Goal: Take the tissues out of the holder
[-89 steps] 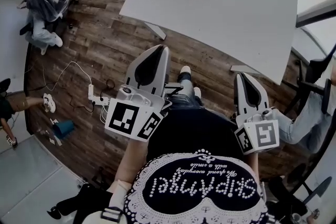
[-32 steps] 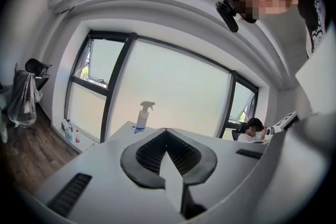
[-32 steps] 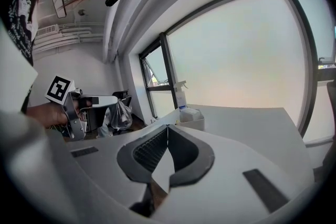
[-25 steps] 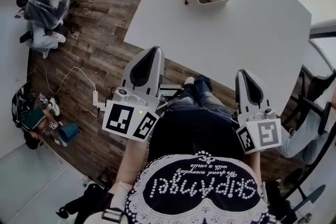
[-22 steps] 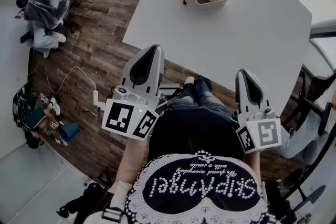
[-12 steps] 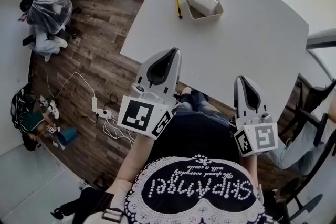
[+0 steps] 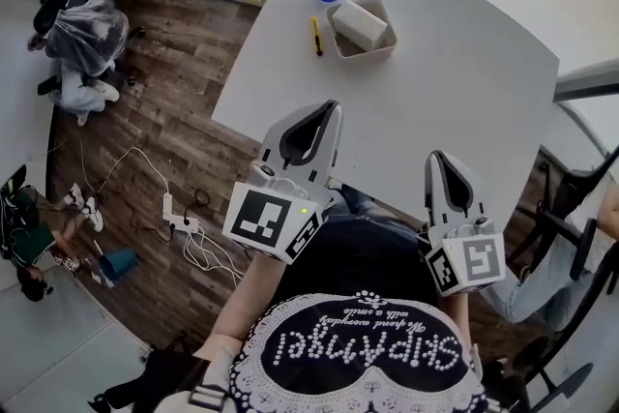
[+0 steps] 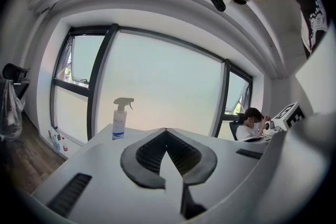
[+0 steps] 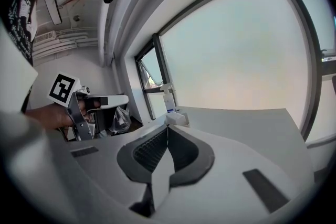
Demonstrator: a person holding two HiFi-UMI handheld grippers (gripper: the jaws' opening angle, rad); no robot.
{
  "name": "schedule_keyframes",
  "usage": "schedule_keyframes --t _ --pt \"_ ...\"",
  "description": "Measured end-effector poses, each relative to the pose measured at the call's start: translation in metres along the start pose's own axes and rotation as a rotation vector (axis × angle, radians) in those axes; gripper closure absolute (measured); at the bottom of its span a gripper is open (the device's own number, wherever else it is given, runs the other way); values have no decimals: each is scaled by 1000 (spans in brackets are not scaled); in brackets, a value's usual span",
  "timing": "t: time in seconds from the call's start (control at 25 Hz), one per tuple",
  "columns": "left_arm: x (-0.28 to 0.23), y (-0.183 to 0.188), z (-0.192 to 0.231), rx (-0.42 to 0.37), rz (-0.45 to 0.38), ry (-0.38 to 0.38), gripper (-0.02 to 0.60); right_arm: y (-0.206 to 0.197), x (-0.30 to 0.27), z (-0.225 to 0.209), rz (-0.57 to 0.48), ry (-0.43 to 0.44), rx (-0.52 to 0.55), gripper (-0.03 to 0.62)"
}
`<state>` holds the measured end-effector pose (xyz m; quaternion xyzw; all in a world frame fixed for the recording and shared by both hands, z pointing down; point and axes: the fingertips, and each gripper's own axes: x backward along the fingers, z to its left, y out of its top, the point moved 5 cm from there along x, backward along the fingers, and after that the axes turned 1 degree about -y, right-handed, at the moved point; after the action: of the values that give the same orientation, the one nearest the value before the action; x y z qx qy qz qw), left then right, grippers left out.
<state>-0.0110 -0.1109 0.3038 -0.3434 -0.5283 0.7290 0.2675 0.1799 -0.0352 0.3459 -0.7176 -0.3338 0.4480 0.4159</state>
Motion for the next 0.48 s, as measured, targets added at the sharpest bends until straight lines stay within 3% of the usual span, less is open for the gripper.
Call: schedule_keyframes --t 0.48 --pt "7 -4 -11 9 -22 17 580 0 5 -2 -8 30 17 582"
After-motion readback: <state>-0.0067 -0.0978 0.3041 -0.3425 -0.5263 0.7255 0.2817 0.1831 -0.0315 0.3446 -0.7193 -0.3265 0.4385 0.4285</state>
